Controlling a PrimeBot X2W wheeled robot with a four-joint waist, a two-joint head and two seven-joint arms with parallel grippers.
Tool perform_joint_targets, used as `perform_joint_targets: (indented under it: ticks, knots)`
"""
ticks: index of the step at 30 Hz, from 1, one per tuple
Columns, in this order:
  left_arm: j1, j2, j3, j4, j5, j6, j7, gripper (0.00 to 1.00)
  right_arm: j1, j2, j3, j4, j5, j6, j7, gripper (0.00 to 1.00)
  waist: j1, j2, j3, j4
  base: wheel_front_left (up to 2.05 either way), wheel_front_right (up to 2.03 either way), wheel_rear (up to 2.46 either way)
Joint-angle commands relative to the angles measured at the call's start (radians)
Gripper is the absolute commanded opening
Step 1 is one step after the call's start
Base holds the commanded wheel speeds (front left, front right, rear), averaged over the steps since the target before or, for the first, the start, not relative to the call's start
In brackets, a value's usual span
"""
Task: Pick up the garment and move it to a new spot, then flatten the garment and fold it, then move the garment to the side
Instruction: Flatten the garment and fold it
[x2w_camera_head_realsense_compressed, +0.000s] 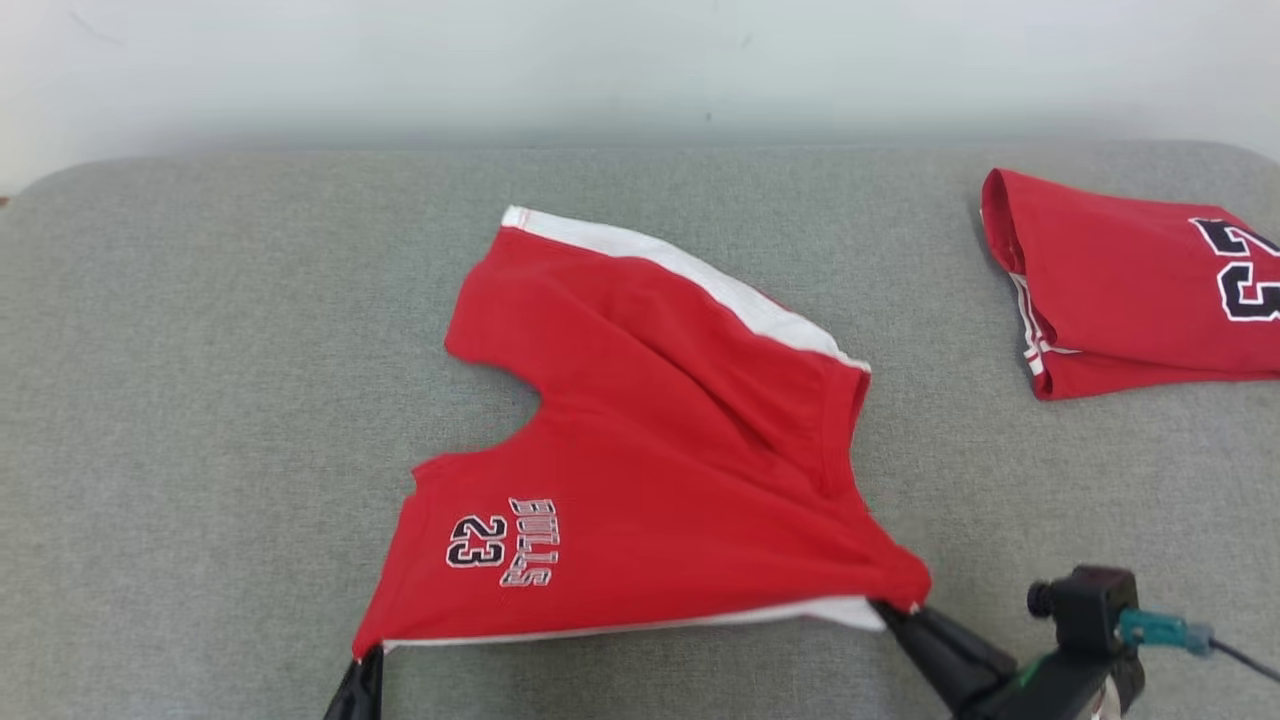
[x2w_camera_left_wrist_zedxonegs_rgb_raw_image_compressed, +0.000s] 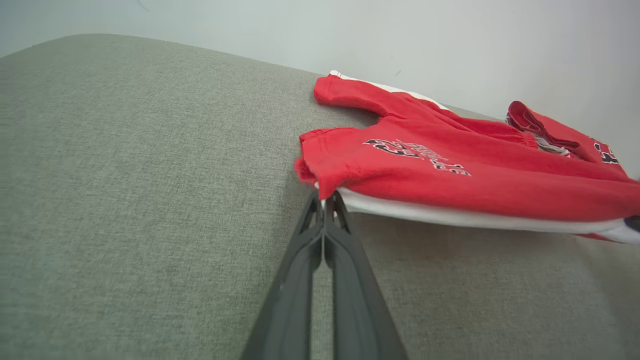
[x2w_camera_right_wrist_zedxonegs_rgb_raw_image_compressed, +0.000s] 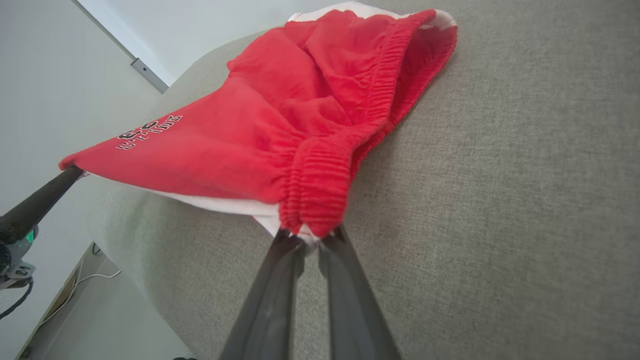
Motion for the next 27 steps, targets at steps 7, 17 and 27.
perform_joint_targets:
  ticks: [7, 17, 27]
  knots:
    - [0.037, -0.014, 0.045, 0.015, 0.045, -0.021, -0.006, 0.00, 0.103, -0.012, -0.052, -0.086, -0.021, 0.000, 0.083, 0.00, 0.0003, 0.0002, 0.000, 0.006, 0.00, 0.00, 0.00]
    - [-0.123, 0.057, 0.082, 0.025, 0.103, -0.093, 0.001, 0.00, 0.063, 0.070, -0.131, -0.170, -0.024, 0.000, 0.119, 0.00, 0.0003, 0.0002, 0.031, -0.022, 0.00, 0.00, 0.00]
    - [-0.578, 0.210, 0.045, 0.098, 0.135, -0.214, 0.171, 0.00, -0.124, 0.179, -0.197, -0.107, 0.033, 0.000, 0.127, 0.00, 0.0003, 0.0002, 0.145, -0.123, 0.00, 0.00, 0.00]
